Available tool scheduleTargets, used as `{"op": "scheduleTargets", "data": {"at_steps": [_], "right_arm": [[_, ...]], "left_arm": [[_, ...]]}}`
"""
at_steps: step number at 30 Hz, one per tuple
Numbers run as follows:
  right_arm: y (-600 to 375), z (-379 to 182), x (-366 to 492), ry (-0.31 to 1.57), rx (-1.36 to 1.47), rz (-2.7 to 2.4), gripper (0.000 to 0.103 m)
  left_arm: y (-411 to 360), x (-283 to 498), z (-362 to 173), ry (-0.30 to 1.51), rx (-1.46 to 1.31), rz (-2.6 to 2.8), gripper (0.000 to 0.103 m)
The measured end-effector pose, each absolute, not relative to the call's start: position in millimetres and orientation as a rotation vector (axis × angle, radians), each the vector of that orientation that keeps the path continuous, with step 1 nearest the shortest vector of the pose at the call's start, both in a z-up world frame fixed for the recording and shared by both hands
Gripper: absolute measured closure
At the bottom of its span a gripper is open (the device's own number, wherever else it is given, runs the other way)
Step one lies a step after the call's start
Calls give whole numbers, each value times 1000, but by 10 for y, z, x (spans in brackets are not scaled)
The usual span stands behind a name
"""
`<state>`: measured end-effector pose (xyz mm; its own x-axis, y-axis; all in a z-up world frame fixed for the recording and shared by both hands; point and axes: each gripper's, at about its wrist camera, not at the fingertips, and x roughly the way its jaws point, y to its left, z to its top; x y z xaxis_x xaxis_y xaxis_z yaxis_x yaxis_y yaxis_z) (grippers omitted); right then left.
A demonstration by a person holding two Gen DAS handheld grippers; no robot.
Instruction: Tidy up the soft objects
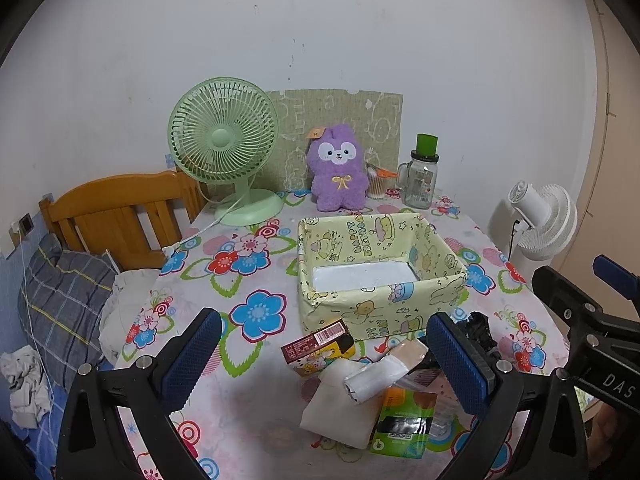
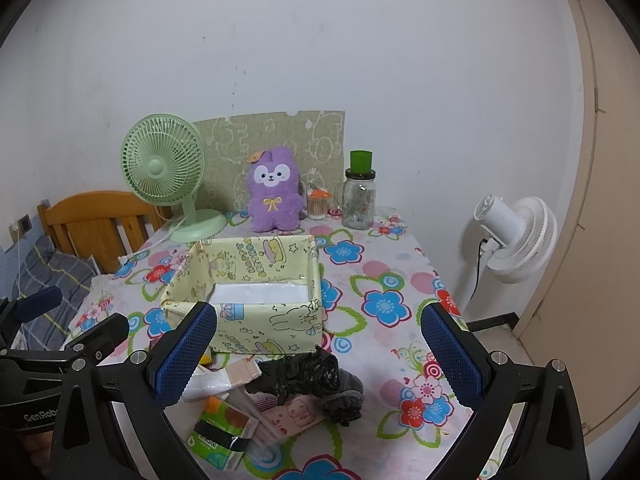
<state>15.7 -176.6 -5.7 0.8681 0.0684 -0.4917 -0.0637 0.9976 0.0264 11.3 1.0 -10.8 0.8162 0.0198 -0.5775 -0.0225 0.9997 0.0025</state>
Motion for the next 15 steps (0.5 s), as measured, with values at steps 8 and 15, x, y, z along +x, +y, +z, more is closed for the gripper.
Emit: {"op": "scheduleTargets", "data": {"at_steps": [8,15], "right_arm": [[-1731,-114,266,548,7,72,0],[-1726,-195,371,585,8,74,0]], "left_arm": [[27,212,-191,646,-7,18,0],[40,323,-269,678,-8,16,0]]}}
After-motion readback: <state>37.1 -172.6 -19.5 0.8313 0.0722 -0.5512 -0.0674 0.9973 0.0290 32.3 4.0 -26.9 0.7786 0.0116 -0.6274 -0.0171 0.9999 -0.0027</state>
